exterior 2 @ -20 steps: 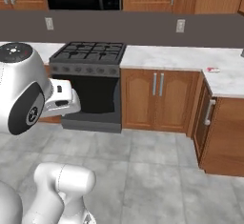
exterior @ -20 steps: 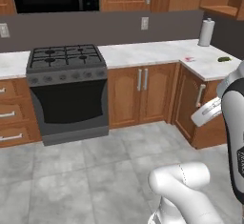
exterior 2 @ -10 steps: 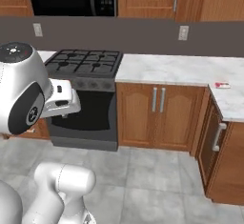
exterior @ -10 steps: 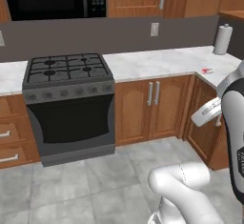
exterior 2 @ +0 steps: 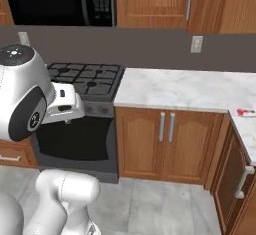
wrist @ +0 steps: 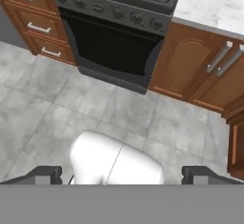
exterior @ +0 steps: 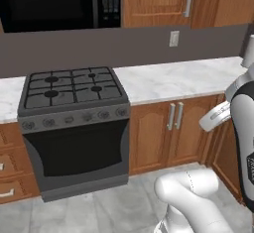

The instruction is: Pick the bar and bar from the counter and place them in the cabinets closest to them.

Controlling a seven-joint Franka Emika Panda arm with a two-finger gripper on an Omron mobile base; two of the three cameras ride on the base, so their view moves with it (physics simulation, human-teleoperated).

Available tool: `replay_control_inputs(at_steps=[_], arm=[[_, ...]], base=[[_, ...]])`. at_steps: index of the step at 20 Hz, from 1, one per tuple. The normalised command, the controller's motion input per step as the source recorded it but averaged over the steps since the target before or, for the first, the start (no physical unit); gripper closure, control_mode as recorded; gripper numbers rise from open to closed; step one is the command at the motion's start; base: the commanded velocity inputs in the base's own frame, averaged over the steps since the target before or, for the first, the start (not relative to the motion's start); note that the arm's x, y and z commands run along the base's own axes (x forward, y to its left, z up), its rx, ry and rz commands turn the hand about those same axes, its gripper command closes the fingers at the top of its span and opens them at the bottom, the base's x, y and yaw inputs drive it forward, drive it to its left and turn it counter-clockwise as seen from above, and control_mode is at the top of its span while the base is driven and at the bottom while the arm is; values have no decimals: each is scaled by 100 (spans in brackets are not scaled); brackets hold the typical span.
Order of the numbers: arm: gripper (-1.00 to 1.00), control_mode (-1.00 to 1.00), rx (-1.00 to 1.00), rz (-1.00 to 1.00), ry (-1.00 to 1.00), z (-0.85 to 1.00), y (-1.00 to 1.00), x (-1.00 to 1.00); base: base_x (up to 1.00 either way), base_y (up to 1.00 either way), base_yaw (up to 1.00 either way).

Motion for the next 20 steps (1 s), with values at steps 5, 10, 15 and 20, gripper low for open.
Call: replay_control_inputs(at_steps=[5, 10, 15, 20], arm=[[-100, 100, 0, 0, 0, 0, 0, 0], [-100, 100, 0, 0, 0, 0, 0, 0], [-100, 100, 0, 0, 0, 0, 0, 0], [-100, 100, 0, 0, 0, 0, 0, 0]], base=[[87, 18, 0], [74, 13, 0], [3, 0, -1], [0, 0, -19]])
